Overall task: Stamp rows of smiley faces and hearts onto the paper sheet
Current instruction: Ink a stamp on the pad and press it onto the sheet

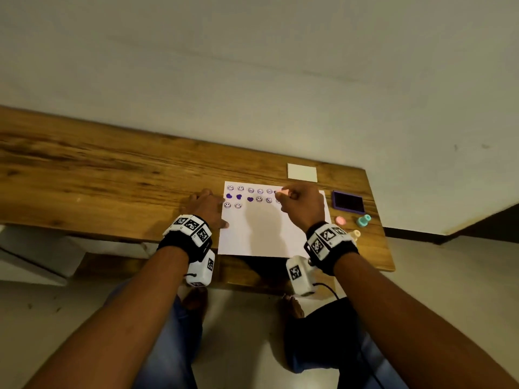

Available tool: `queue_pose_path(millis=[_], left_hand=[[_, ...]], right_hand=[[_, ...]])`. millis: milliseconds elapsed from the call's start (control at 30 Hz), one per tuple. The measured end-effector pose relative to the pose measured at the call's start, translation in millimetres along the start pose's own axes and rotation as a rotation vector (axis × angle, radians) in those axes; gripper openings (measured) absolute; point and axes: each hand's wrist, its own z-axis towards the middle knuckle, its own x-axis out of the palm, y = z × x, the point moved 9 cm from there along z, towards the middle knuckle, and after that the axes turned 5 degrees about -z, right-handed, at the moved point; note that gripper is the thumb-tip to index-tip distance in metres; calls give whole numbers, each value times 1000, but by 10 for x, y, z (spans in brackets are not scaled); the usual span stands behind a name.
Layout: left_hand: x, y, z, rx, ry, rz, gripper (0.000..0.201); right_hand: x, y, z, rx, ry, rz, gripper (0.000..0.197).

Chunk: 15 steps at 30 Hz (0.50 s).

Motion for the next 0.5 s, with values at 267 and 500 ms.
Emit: queue_pose_path(millis=[267, 500], left_hand=[[9, -57, -2, -1, 31, 54, 73], [-107, -172, -7, 6, -41, -212, 59]], right_hand=[[-93, -355, -205, 47, 53, 182, 16], [-277, -349, -221, 51, 57, 260, 14]])
